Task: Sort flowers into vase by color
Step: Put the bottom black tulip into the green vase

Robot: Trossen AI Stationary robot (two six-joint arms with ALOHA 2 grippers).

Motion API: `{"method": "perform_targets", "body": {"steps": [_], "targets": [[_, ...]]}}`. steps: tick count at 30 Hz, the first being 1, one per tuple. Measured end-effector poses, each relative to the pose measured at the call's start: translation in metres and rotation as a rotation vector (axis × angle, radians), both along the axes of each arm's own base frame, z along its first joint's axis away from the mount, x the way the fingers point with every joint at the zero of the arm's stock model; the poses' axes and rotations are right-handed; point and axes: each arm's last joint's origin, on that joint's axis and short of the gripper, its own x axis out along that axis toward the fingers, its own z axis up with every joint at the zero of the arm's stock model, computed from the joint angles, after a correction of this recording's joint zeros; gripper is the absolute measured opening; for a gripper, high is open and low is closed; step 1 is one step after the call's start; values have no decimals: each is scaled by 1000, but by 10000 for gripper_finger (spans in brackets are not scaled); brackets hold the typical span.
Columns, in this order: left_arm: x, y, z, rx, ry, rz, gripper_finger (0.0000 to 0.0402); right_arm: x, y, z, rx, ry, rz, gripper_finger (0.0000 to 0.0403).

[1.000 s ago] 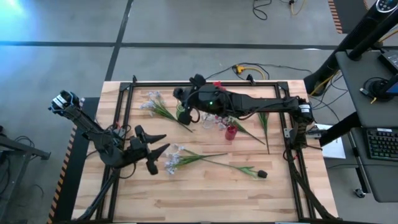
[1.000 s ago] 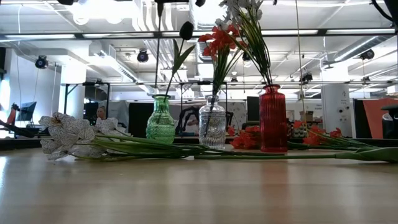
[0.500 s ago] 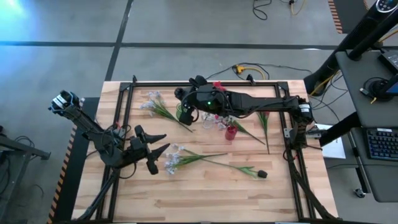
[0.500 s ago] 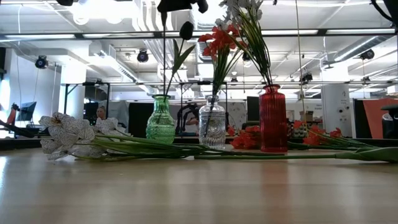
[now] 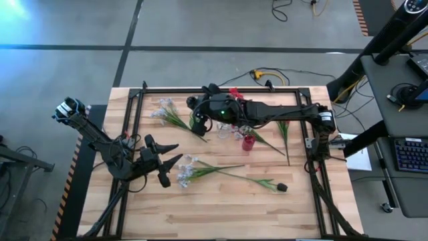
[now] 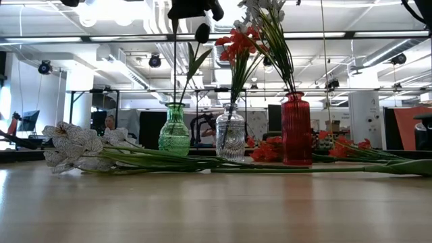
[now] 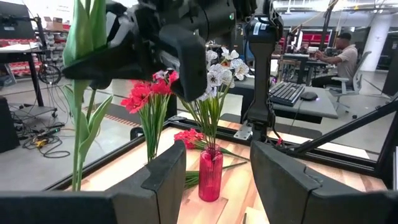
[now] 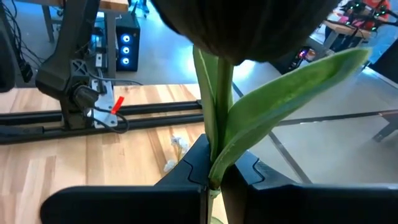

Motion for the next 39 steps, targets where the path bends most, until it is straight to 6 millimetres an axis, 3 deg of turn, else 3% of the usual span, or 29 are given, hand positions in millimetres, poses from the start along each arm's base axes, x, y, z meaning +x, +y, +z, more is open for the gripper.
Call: {"method": "perform_targets", "body": {"steps": [29, 39], "targets": [[0, 0, 0, 4, 4, 3, 163, 4, -17, -23, 57, -24, -26, 13], [0, 0, -1, 9, 10, 4, 163, 16, -28, -45, 73, 1, -37, 13]]}}
